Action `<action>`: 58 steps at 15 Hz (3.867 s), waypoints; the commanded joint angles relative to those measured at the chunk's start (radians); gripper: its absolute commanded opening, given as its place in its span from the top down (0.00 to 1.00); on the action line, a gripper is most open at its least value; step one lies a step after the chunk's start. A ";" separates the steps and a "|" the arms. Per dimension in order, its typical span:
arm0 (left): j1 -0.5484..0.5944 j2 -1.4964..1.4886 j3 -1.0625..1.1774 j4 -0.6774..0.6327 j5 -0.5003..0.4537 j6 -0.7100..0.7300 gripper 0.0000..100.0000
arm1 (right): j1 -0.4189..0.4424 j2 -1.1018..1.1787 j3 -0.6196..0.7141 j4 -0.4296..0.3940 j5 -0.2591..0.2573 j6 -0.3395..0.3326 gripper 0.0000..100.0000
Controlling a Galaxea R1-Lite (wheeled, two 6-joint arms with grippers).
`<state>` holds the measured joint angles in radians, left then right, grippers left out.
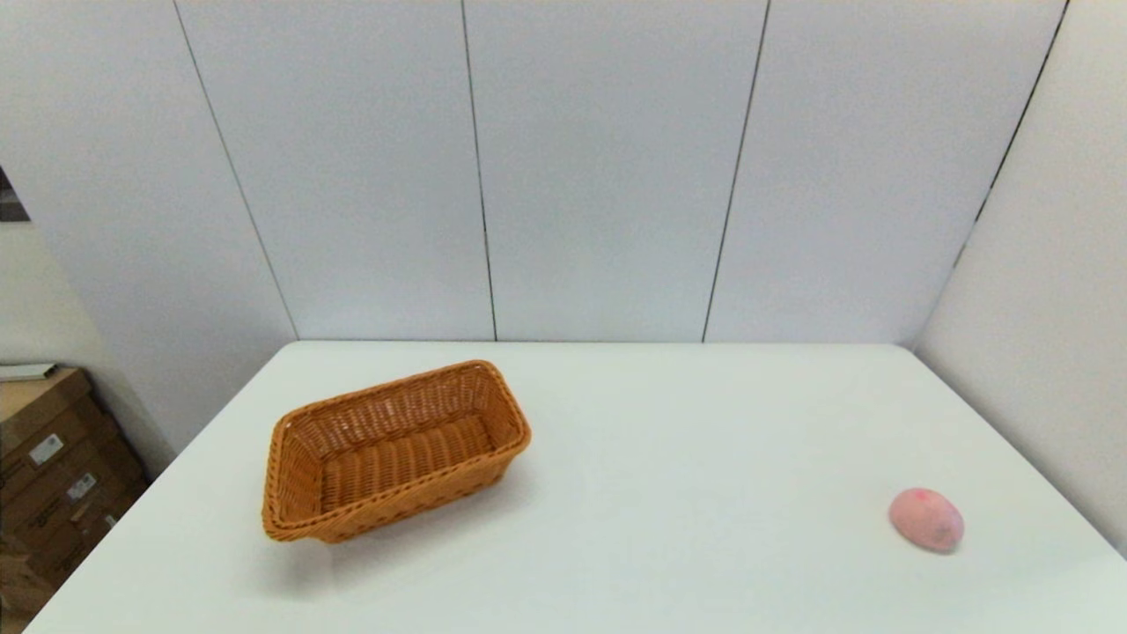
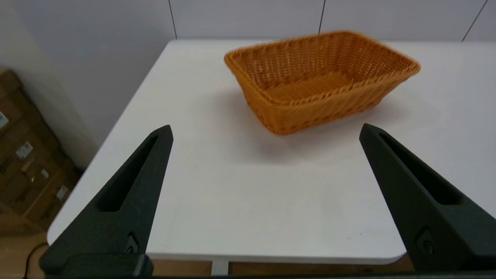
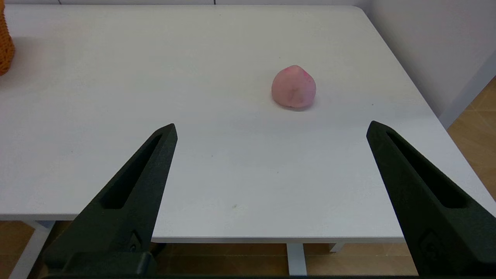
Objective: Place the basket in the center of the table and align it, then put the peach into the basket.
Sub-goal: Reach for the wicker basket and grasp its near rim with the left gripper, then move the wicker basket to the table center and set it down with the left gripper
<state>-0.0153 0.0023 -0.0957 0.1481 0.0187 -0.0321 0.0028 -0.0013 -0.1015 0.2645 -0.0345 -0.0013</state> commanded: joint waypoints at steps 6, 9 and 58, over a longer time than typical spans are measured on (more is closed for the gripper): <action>0.000 0.933 -0.518 0.013 0.006 -0.347 0.00 | 0.000 0.000 -0.001 0.001 0.002 -0.002 0.00; -0.002 1.259 -0.624 0.025 0.043 -0.446 0.00 | 0.000 0.000 -0.001 0.001 0.004 -0.002 0.00; -0.333 1.986 -1.052 0.077 -0.361 -0.589 1.00 | 0.000 0.000 -0.001 0.001 0.004 0.000 0.00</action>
<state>-0.2872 1.9430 -1.1098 0.2247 -0.3443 -0.6113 0.0028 -0.0013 -0.1028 0.2636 -0.0306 -0.0013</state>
